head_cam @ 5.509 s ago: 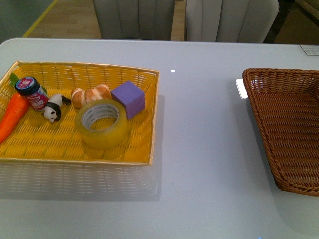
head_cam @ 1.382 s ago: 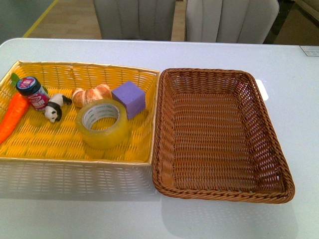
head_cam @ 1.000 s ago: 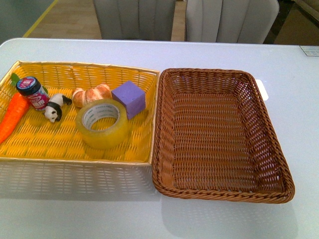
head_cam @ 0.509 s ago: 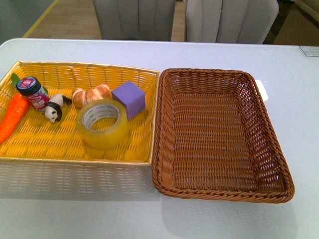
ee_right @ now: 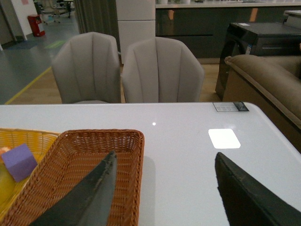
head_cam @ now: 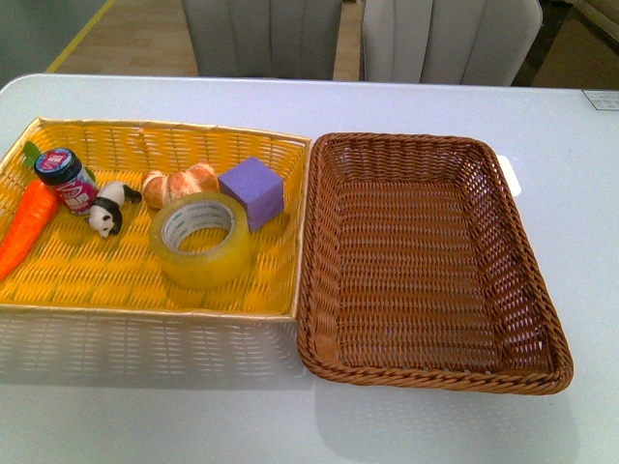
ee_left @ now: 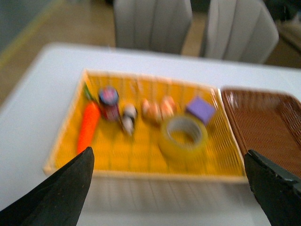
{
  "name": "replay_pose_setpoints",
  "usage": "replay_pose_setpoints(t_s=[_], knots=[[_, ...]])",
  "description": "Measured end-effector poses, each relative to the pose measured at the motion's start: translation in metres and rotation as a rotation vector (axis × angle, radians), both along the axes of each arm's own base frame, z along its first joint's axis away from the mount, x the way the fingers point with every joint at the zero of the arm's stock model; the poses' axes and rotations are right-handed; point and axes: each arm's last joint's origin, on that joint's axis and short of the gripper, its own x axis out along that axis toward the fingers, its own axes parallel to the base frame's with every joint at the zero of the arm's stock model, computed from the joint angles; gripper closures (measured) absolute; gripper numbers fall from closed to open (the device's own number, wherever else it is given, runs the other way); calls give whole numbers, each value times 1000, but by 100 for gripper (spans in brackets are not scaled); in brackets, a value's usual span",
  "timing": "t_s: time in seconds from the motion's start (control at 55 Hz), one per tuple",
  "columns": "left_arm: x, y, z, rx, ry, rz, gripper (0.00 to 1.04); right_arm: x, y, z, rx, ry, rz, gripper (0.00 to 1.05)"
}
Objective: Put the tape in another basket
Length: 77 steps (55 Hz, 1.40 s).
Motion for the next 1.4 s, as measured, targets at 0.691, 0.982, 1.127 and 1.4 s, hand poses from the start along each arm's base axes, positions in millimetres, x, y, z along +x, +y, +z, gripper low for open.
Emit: replay_pose_setpoints(t_s=[0.691, 0.982, 1.127, 1.4], knots=[[202, -33, -96, 13, 373, 9, 9, 0, 0, 0, 0, -1, 0, 9], [247, -49, -138, 30, 463, 17, 9, 0, 0, 0, 0, -1, -1, 9], [260, -52, -152, 32, 497, 16, 9, 0, 0, 0, 0, -1, 0, 9], [279, -59, -163, 28, 518, 10, 15, 0, 0, 0, 0, -1, 0, 9]])
